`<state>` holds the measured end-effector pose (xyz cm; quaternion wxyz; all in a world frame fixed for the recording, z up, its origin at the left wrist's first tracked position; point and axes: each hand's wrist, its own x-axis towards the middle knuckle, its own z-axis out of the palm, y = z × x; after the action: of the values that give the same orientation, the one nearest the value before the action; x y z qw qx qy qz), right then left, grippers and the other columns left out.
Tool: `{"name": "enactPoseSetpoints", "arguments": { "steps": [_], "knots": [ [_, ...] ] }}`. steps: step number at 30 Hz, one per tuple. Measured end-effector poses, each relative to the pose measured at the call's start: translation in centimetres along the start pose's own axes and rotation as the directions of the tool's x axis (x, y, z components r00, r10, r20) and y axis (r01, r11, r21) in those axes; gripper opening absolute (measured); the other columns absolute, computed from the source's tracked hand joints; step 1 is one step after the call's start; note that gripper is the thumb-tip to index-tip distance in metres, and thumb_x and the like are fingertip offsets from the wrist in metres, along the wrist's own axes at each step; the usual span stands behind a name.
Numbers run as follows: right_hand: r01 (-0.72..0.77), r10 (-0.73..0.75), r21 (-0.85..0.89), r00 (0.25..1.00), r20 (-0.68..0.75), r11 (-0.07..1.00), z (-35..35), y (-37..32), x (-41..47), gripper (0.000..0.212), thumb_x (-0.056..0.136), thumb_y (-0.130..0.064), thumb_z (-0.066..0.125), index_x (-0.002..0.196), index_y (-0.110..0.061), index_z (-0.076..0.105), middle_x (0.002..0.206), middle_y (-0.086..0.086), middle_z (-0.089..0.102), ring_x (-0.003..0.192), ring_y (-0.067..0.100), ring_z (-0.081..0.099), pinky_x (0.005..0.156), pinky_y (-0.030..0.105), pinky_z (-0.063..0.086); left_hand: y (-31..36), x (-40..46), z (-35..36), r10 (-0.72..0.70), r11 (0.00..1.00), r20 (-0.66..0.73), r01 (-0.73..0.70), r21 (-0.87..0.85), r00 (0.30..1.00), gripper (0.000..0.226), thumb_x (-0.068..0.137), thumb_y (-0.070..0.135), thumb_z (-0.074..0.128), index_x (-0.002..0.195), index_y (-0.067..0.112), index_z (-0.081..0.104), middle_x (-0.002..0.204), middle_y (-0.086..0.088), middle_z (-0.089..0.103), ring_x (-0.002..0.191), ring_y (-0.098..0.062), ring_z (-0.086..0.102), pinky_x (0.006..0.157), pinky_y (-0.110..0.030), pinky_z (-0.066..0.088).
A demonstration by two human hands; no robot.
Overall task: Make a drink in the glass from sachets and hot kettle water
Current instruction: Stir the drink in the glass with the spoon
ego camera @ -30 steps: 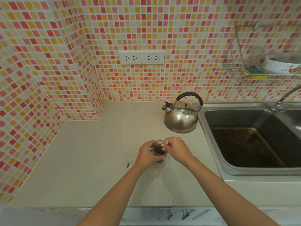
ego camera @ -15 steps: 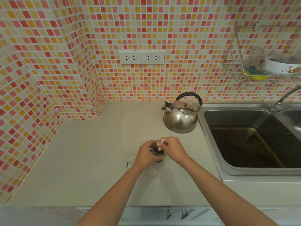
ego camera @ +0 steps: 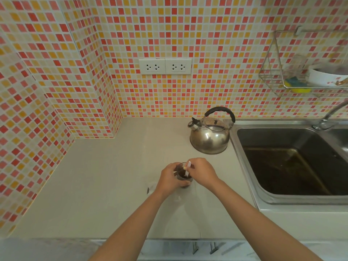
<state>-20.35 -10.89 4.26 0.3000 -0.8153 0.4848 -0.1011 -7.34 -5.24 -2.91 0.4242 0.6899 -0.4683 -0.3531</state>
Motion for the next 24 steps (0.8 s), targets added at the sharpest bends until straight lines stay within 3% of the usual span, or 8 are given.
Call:
{"name": "enactPoseSetpoints", "arguments": {
  "steps": [3, 7, 11, 16, 21, 24],
  "knots": [
    [0.059, -0.060, 0.008, 0.998, 0.032, 0.998, 0.23, -0.55, -0.08, 0.024, 0.091, -0.023, 0.050, 0.083, -0.016, 0.072, 0.080, 0.003, 0.069, 0.076, 0.026, 0.063, 0.060, 0.030, 0.041, 0.13, -0.12, -0.06, 0.008, 1.000, -0.004, -0.008, 0.005, 1.000, 0.056, 0.049, 0.026, 0.087, 0.094, 0.046, 0.060, 0.101, 0.014, 0.064, 0.095, -0.004, 0.064, 0.080, -0.014, 0.051],
    [0.015, -0.021, -0.136, 0.999, -0.039, 0.991, 0.08, -0.38, 0.46, 0.024, 0.093, -0.022, 0.048, 0.096, -0.016, 0.071, 0.095, 0.006, 0.070, 0.086, 0.026, 0.064, 0.069, 0.032, 0.047, 0.12, -0.08, -0.14, -0.002, 1.000, 0.008, 0.002, 0.022, 1.000, 0.062, 0.050, 0.027, 0.087, 0.106, 0.032, 0.062, 0.103, 0.013, 0.062, 0.098, -0.003, 0.061, 0.082, -0.013, 0.047],
    [0.054, -0.053, -0.020, 0.998, 0.033, 0.998, 0.50, -0.79, 0.11, 0.026, 0.092, -0.024, 0.048, 0.089, -0.014, 0.072, 0.088, 0.008, 0.071, 0.081, 0.027, 0.065, 0.064, 0.032, 0.044, 0.00, 0.05, -0.05, 0.001, 1.000, 0.004, -0.001, 0.023, 1.000, 0.058, 0.050, 0.026, 0.087, 0.103, 0.032, 0.064, 0.102, 0.012, 0.064, 0.094, -0.004, 0.063, 0.080, -0.015, 0.051],
    [0.005, -0.010, -0.131, 0.999, -0.040, 0.991, -0.19, -0.15, 0.43, 0.025, 0.092, -0.020, 0.047, 0.096, -0.019, 0.072, 0.097, 0.004, 0.071, 0.087, 0.026, 0.064, 0.070, 0.031, 0.046, 0.00, -0.01, -0.01, -0.005, 1.000, 0.010, 0.005, 0.021, 1.000, 0.066, 0.050, 0.028, 0.087, 0.111, 0.030, 0.062, 0.107, 0.011, 0.062, 0.100, -0.005, 0.061, 0.085, -0.016, 0.047],
    [0.033, -0.034, 0.067, 0.999, 0.019, 0.997, 0.07, -0.44, 0.18, 0.022, 0.090, -0.019, 0.053, 0.092, -0.016, 0.074, 0.092, 0.007, 0.072, 0.084, 0.026, 0.065, 0.071, 0.037, 0.051, 0.05, 0.07, 0.02, 0.002, 1.000, 0.011, -0.002, 0.017, 1.000, 0.064, 0.050, 0.027, 0.088, 0.109, 0.032, 0.063, 0.103, 0.013, 0.063, 0.097, -0.007, 0.063, 0.084, -0.016, 0.049],
    [0.012, -0.014, -0.051, 0.999, -0.045, 0.999, -0.27, -0.13, 0.40, 0.024, 0.092, -0.022, 0.050, 0.097, -0.019, 0.073, 0.098, 0.004, 0.071, 0.088, 0.025, 0.064, 0.073, 0.034, 0.049, 0.03, 0.04, -0.01, -0.002, 1.000, 0.008, 0.002, 0.008, 1.000, 0.067, 0.048, 0.029, 0.087, 0.110, 0.028, 0.063, 0.106, 0.009, 0.063, 0.100, -0.010, 0.062, 0.089, -0.021, 0.050]
  ]
}}
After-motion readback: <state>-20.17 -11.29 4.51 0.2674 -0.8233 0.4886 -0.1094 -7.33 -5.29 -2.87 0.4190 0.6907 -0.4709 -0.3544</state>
